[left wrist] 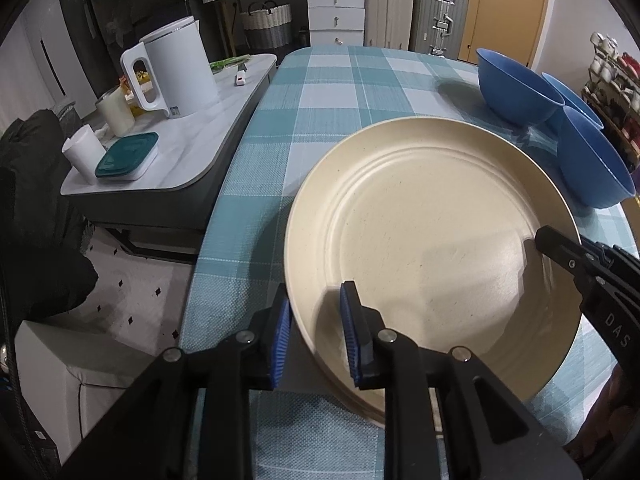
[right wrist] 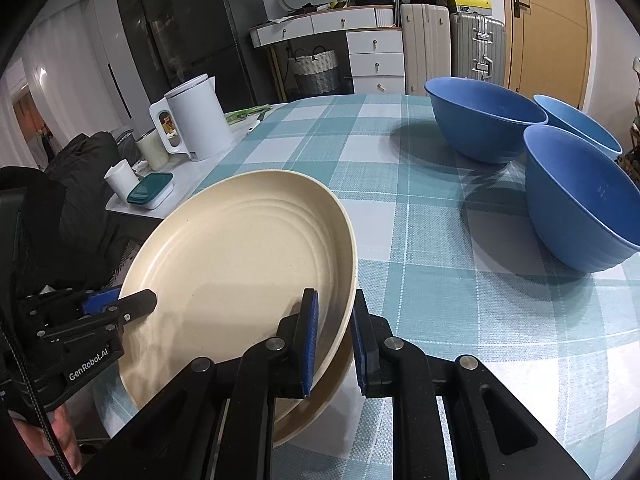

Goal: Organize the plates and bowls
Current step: 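Carry the beige plate with both grippers toward the stacked beige plates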

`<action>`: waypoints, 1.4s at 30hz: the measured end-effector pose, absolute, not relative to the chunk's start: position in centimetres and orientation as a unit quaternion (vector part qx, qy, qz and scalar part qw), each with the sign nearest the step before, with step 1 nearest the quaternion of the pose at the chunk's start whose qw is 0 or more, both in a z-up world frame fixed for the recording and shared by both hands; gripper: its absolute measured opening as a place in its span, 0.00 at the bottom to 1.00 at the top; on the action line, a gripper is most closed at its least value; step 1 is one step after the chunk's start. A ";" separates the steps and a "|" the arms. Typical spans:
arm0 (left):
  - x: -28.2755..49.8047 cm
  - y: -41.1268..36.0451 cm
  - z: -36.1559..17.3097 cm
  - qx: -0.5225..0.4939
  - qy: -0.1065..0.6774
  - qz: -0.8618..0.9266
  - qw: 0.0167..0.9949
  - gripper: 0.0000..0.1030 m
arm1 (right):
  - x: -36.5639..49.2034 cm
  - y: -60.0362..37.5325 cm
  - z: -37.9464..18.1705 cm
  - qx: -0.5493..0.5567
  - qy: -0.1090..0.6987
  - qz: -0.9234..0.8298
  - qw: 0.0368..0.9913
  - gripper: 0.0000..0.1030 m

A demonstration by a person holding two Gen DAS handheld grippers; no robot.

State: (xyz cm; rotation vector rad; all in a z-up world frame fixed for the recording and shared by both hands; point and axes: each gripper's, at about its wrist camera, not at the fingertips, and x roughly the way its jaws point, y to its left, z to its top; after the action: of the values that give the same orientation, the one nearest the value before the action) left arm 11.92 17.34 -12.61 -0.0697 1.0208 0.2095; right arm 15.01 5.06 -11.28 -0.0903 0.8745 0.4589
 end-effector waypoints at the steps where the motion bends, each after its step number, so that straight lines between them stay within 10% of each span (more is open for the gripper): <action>1: 11.8 17.2 -12.7 -0.027 0.487 0.102 0.867 0.21 | 14.9 5.1 -11.3 -0.048 0.417 0.219 0.881 0.15; 42: 11.6 15.1 -14.0 0.055 0.485 0.118 0.865 0.32 | 13.6 6.4 -12.8 -0.152 0.389 0.192 0.888 0.22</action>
State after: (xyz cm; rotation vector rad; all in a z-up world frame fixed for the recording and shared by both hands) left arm 11.60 15.07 -13.96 0.1162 1.0168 0.2482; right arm 13.63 6.36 -12.80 -0.3162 0.8082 0.3984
